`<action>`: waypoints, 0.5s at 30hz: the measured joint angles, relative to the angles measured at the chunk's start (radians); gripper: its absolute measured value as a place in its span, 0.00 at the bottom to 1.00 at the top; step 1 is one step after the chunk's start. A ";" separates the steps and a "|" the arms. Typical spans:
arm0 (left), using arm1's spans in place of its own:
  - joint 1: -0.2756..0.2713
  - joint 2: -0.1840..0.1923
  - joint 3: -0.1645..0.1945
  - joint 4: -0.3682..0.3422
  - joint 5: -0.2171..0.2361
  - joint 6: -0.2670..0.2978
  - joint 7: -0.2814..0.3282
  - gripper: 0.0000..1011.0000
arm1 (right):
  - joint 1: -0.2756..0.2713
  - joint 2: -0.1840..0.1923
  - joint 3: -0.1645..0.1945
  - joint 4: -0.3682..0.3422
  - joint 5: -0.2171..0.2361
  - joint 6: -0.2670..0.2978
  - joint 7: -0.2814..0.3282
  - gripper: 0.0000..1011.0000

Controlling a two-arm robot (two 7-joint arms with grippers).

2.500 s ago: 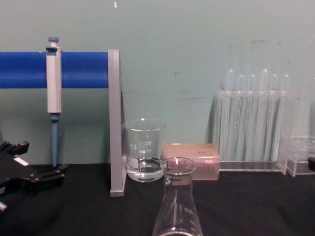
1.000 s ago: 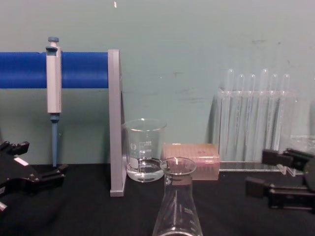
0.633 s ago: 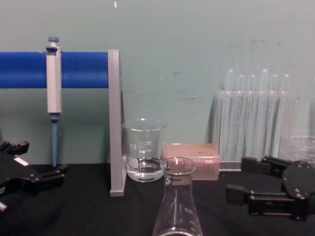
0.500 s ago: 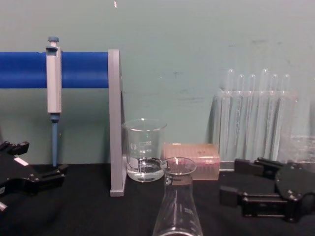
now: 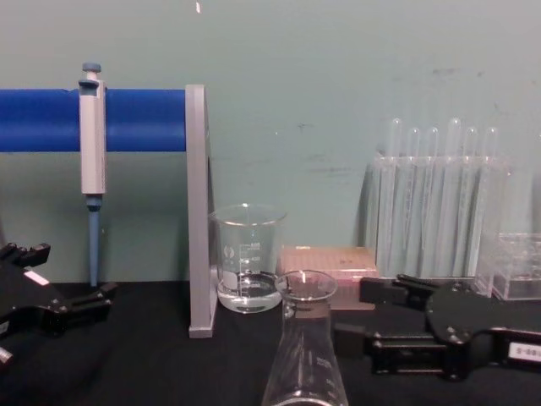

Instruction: Grasp the erlenmeyer flask with one hand, shake it three times, then place it back.

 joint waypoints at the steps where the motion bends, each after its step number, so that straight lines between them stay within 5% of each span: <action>1: 0.000 0.000 0.000 0.000 0.000 0.000 0.000 0.99 | 0.005 -0.003 -0.003 0.005 0.000 0.000 0.002 0.99; 15: 0.000 0.000 0.000 0.000 0.000 0.000 0.000 0.99 | 0.070 -0.057 -0.047 0.096 0.008 -0.006 0.032 0.99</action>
